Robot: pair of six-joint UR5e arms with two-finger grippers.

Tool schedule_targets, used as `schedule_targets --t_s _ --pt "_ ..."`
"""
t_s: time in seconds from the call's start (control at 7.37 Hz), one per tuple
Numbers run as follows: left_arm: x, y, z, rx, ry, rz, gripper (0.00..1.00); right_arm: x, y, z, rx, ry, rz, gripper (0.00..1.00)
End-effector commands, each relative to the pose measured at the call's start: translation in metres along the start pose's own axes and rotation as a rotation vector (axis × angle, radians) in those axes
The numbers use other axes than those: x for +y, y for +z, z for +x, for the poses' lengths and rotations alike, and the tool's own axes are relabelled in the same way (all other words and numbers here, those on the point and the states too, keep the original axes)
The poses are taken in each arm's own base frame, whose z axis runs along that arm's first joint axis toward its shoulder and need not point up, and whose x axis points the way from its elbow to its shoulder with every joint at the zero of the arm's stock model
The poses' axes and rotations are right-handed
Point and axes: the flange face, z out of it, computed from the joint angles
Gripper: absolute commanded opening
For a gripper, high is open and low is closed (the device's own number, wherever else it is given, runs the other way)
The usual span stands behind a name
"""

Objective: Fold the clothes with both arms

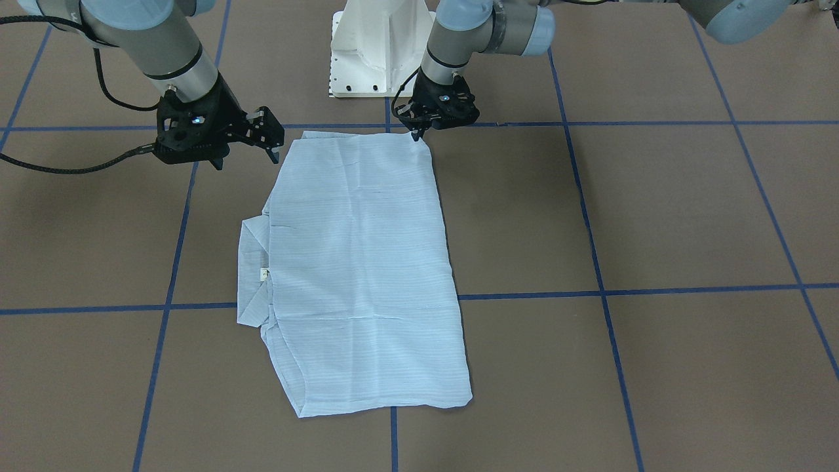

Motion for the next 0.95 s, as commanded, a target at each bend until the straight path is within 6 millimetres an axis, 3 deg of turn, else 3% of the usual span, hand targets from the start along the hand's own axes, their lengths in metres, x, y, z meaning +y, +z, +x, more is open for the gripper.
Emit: schedule_targets --t_s 0.0,0.27,0.54,0.81 --pt "-0.001 -0.004 0.001 0.002 0.0 0.001 0.0 0.046 0.029 -0.031 0.019 0.198 0.008 1.0" --pt "-0.001 -0.003 0.001 0.0 0.0 0.0 0.0 0.098 0.069 -0.057 0.059 0.354 0.053 1.0" --pt "-0.002 -0.003 0.0 -0.002 0.0 0.004 0.0 0.132 0.095 -0.069 0.082 0.46 0.078 1.0" --pt "-0.002 -0.002 0.0 -0.003 0.0 0.004 0.0 0.134 0.12 -0.065 0.126 0.57 0.078 1.0"
